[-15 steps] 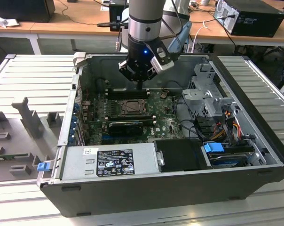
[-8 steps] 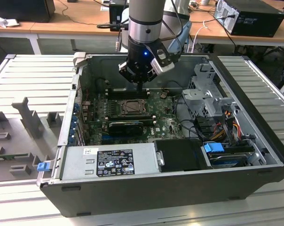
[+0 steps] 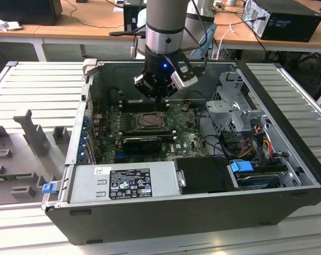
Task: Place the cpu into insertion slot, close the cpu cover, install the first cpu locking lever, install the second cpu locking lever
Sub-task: 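Install the second cpu locking lever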
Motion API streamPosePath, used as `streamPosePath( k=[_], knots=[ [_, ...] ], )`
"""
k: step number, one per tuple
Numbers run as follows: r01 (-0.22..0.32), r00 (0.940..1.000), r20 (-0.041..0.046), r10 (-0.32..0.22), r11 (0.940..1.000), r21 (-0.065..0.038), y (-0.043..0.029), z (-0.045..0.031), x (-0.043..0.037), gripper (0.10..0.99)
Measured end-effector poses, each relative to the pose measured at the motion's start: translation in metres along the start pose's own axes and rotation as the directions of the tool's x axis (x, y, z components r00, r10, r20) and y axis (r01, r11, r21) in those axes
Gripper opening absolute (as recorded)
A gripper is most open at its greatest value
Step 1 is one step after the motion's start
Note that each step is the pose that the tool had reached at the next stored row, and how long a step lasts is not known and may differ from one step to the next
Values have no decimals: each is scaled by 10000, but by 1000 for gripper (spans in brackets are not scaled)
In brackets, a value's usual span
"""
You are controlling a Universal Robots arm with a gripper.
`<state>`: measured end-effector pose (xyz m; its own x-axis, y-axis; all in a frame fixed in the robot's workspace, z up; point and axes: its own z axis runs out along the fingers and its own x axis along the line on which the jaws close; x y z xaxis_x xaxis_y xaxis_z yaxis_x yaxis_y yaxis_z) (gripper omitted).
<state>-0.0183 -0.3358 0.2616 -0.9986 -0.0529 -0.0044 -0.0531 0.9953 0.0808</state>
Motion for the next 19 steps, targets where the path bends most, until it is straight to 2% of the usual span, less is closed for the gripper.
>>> streamPosePath(
  k=[5, 6, 9, 10, 14, 17, 18, 19],
  knots=[
    [-3, 10000, -31, 3, 10000, -22, -156, 64, 9, 106],
    [-3, 10000, -33, 2, 9999, -126, -239, 70, 13, 106],
    [-8, 10000, -56, 6, 9989, -466, -305, 69, 17, 106],
    [-10, 10000, -72, 7, 9987, -516, -320, 69, 17, 106],
    [-24, 9998, -179, 15, 9986, -529, -382, 145, 26, 106],
    [-27, 9998, -188, 16, 9985, -548, -439, 159, 44, 106],
    [-25, 9998, -182, 13, 9978, -663, -465, 161, 69, 106],
    [-25, 9998, -179, 12, 9974, -723, -471, 163, 81, 106]
  ],
)
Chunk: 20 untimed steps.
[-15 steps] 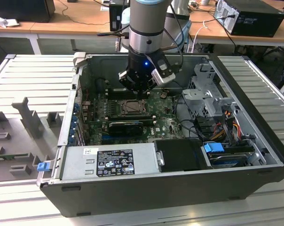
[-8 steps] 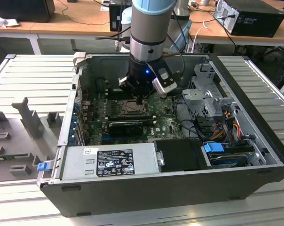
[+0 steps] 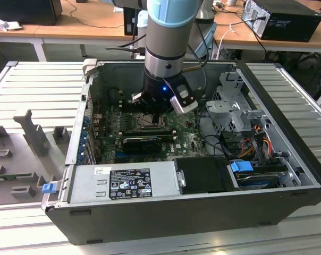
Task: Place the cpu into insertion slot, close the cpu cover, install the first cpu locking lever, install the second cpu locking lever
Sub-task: 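Install the second cpu locking lever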
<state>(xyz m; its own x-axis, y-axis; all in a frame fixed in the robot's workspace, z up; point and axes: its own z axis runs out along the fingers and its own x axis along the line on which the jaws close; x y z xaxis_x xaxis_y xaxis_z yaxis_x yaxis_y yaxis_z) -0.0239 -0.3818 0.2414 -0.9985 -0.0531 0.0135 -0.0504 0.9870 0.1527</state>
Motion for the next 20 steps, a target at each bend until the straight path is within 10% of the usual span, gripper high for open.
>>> streamPosePath(
  k=[12, 15, 20],
  knots=[
    [0, 10000, -7, 0, 9999, -108, -36, 162, 170, 106],
    [10, 10000, 13, -10, 9988, -496, -90, 160, 224, 106],
    [17, 10000, 25, -16, 9972, -748, -174, 149, 292, 106]
  ],
)
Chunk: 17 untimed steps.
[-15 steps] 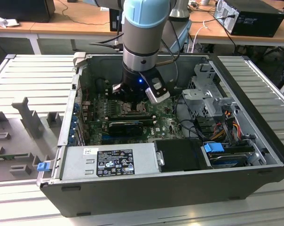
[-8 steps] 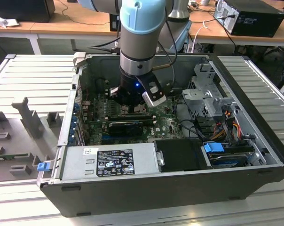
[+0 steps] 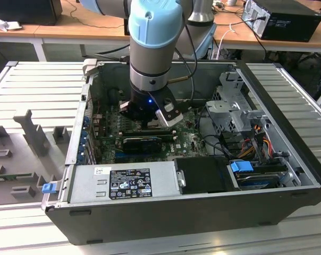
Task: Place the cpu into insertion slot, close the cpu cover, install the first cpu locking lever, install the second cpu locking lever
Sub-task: 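Install the second cpu locking lever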
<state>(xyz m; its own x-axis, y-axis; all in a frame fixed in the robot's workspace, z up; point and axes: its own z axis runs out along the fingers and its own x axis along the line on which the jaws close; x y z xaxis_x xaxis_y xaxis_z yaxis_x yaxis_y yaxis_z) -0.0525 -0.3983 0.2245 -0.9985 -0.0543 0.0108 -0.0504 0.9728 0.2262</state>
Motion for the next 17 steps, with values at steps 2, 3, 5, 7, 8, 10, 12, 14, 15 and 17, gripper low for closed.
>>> streamPosePath(
  k=[2, 3, 5, 7, 8, 10, 12, 14, 15, 17],
  knots=[
    [18, 10000, 2, -18, 9999, -105, -27, 1, 27, 106],
    [26, 10000, 0, -26, 9999, -132, -34, 8, 32, 106],
    [45, 10000, -7, -45, 9999, -167, -41, 31, 40, 106],
    [64, 10000, -13, -65, 9998, -178, -47, 57, 46, 106],
    [90, 10000, -21, -90, 9998, -183, -53, 86, 54, 106],
    [129, 9999, -31, -130, 9997, -196, -59, 113, 70, 106],
    [225, 9997, -50, -226, 9994, -251, -63, 145, 127, 106],
    [274, 9996, -59, -276, 9992, -289, -67, 171, 153, 106],
    [302, 9995, -64, -304, 9991, -312, -70, 183, 169, 106],
    [332, 9994, -68, -335, 9989, -338, -73, 204, 176, 106]
  ],
)
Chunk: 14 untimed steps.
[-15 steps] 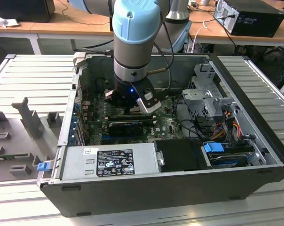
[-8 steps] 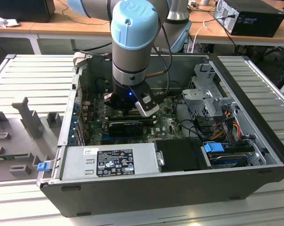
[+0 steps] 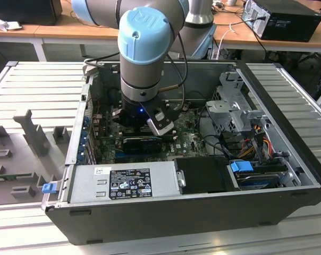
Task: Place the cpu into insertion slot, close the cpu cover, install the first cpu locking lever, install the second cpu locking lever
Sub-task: 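Install the second cpu locking lever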
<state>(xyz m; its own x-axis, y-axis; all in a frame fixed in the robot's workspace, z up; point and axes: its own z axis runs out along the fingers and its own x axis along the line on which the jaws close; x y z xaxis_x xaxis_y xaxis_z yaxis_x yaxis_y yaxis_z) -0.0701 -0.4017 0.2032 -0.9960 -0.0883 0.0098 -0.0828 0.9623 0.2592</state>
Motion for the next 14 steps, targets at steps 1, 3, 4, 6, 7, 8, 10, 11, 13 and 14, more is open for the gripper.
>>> streamPosePath(
  k=[1, 3, 4, 6, 7, 8, 10, 11, 13, 14],
  knots=[
    [15, 10000, -3, -15, 10000, -14, -4, 15, 2, 106],
    [39, 10000, -4, -39, 9999, -129, -6, 39, 6, 106],
    [50, 10000, -3, -50, 9998, -196, -6, 48, 6, 106],
    [75, 10000, -1, -75, 9994, -324, -2, 75, 5, 106],
    [82, 10000, 1, -82, 9994, -348, -1, 84, 8, 106],
    [88, 10000, -3, -88, 9993, -361, 1, 88, 14, 106],
    [96, 10000, -7, -96, 9992, -376, 2, 89, 19, 106],
    [95, 10000, -7, -96, 9992, -375, 5, 78, 20, 106],
    [95, 10000, -5, -95, 9992, -379, 26, 6, 20, 106],
    [94, 10000, -7, -94, 9992, -376, 35, -33, 21, 106]
  ],
)
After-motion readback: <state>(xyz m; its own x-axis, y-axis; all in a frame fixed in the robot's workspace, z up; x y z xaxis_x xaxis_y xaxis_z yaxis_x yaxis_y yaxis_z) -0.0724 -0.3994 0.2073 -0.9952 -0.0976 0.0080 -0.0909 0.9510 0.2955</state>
